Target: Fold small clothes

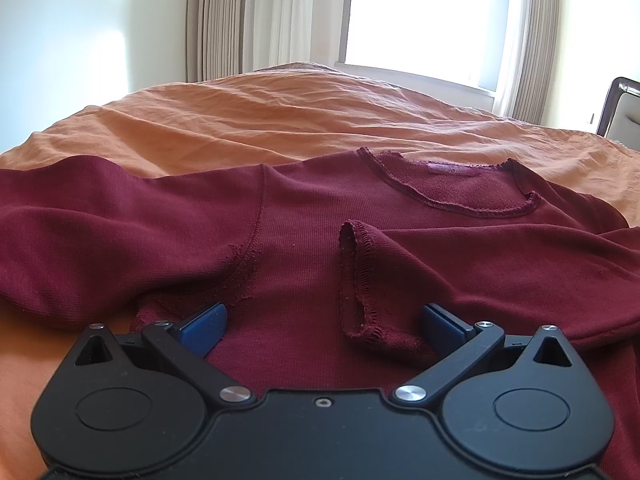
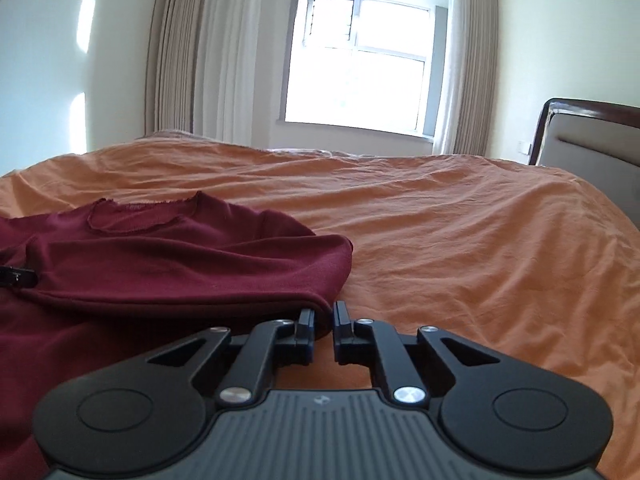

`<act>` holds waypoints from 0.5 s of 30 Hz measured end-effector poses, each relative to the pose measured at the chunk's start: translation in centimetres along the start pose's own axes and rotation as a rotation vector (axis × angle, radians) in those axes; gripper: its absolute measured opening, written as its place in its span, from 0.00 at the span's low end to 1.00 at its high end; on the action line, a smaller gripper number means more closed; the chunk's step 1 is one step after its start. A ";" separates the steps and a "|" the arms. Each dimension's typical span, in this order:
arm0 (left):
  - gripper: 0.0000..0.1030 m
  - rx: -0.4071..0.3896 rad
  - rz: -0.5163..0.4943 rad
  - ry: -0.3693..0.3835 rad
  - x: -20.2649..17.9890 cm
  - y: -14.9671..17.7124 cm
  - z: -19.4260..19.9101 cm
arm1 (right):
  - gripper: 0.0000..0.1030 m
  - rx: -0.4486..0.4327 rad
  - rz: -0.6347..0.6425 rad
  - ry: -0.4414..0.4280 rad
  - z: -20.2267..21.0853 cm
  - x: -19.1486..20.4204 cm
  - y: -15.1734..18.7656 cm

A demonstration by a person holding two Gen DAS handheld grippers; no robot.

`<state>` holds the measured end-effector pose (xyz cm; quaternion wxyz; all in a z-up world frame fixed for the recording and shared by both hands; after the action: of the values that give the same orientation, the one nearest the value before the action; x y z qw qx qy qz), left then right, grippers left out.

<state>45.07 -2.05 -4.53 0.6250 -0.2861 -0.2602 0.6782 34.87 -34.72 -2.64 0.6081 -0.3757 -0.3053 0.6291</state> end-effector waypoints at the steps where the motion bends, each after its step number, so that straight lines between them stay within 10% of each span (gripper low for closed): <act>1: 1.00 0.000 0.000 0.000 0.0 0.0 0.0 | 0.08 0.009 0.013 0.022 0.3 0.4 0.2; 12: 1.00 -0.002 -0.002 0.000 0.0 0.0 0.1 | 0.12 0.155 -0.023 -0.013 -1.4 -0.2 1.8; 15: 1.00 0.003 0.002 0.004 0.2 -0.2 0.2 | 0.34 0.149 -0.072 -0.058 -0.2 -1.2 2.1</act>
<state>45.09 -1.87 -4.28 0.6253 -0.2867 -0.2579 0.6785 33.94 -36.10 -4.37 0.6475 -0.2997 -0.2887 0.6385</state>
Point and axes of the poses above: each gripper's, at about its wrist camera, not at the fingertips, and z roughly against the way its jaws point, x to its left, y to its underside, the point moved 1 cm from there along -z, roughly the way its jaws point, and after that the axes turned 8 degrees about x, right-handed, at the moved point
